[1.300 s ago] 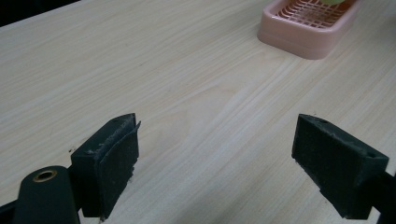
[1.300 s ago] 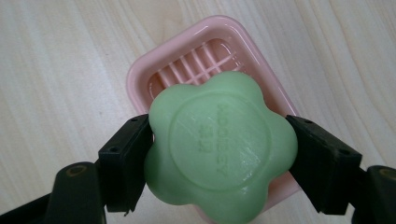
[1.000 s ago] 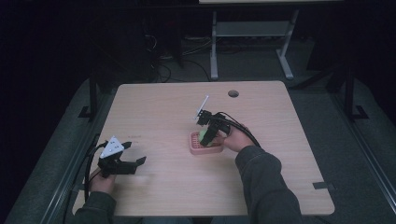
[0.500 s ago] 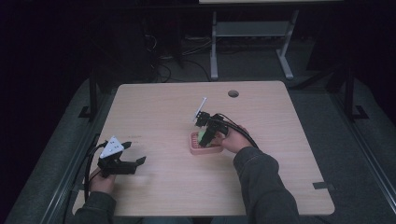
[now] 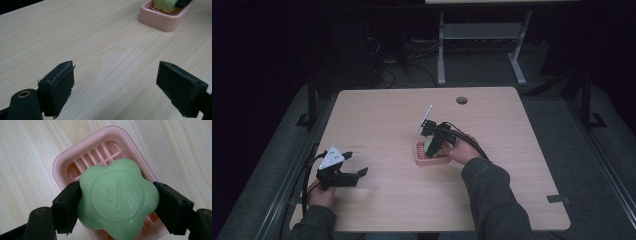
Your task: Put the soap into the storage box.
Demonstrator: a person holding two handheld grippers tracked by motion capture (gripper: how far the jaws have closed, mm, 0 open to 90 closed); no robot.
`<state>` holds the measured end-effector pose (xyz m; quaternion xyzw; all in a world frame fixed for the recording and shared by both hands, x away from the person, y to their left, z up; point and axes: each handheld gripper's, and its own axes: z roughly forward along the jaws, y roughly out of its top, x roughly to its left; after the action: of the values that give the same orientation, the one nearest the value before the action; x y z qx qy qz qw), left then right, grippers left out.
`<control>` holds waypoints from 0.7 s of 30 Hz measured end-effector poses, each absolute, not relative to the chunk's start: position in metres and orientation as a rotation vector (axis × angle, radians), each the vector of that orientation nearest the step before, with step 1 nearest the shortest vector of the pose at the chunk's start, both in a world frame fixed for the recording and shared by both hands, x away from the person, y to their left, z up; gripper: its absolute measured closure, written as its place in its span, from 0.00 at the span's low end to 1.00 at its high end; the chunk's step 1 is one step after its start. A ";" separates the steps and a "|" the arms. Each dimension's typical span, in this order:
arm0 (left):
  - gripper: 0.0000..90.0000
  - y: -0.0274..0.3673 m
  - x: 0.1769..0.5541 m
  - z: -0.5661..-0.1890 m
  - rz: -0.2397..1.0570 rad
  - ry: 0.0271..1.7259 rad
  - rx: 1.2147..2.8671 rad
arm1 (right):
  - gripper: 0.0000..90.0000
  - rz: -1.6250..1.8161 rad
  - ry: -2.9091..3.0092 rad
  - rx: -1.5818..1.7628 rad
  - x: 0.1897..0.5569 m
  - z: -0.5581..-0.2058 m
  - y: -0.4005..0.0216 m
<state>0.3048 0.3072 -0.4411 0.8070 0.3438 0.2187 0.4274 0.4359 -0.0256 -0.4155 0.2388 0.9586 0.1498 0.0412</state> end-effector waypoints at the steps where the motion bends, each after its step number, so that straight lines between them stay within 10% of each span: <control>1: 0.16 0.307 0.305 -0.441 0.546 0.859 2.015 | 0.28 0.456 2.940 0.730 0.436 -0.416 -0.025; 21: 0.16 0.307 0.305 -0.441 0.546 0.857 2.023 | 0.28 0.417 2.921 0.750 0.435 -0.417 -0.025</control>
<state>0.3046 0.3073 -0.4406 0.8090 0.3428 0.2185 0.4246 0.4353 -0.0249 -0.4169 0.2461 0.9583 0.1367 0.0487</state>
